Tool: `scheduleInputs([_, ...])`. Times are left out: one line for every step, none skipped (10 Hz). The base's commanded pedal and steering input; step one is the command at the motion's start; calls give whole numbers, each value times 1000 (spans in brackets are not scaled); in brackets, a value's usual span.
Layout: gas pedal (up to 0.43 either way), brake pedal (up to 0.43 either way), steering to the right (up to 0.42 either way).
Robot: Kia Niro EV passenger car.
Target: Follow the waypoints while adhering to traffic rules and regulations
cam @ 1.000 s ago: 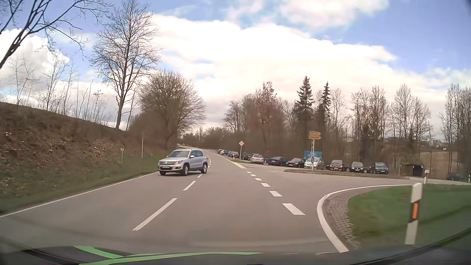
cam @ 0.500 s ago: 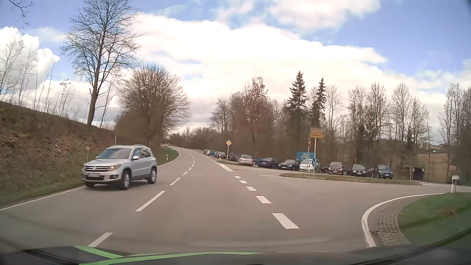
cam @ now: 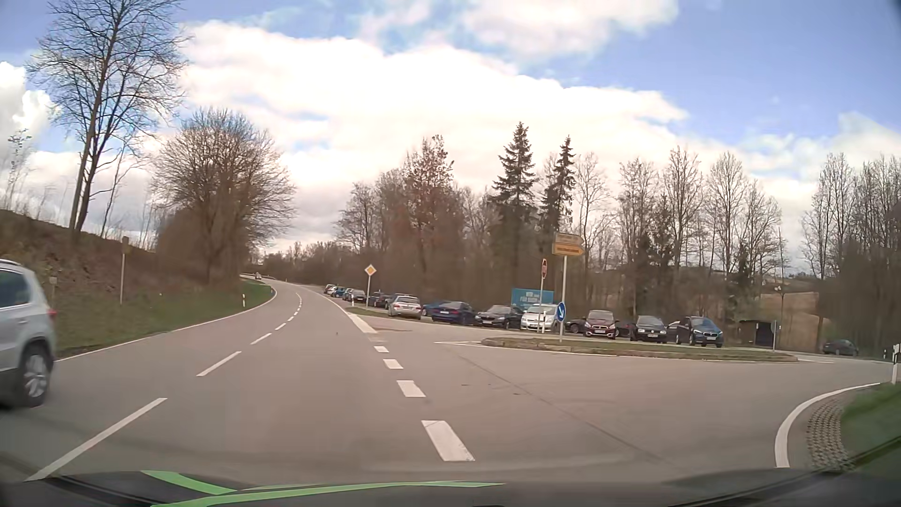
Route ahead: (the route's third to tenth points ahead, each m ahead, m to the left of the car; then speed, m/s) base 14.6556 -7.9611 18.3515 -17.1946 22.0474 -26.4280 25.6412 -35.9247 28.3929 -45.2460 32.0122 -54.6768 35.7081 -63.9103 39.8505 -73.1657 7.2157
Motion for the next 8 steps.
scheduleInputs([0,183,203])
scheduleInputs([0,177,217])
scheduleInputs([0,165,230])
scheduleInputs([0,152,244])
scheduleInputs([0,91,258])
scheduleInputs([0,0,275])
scheduleInputs([0,0,288])
scheduleInputs([0,0,294])
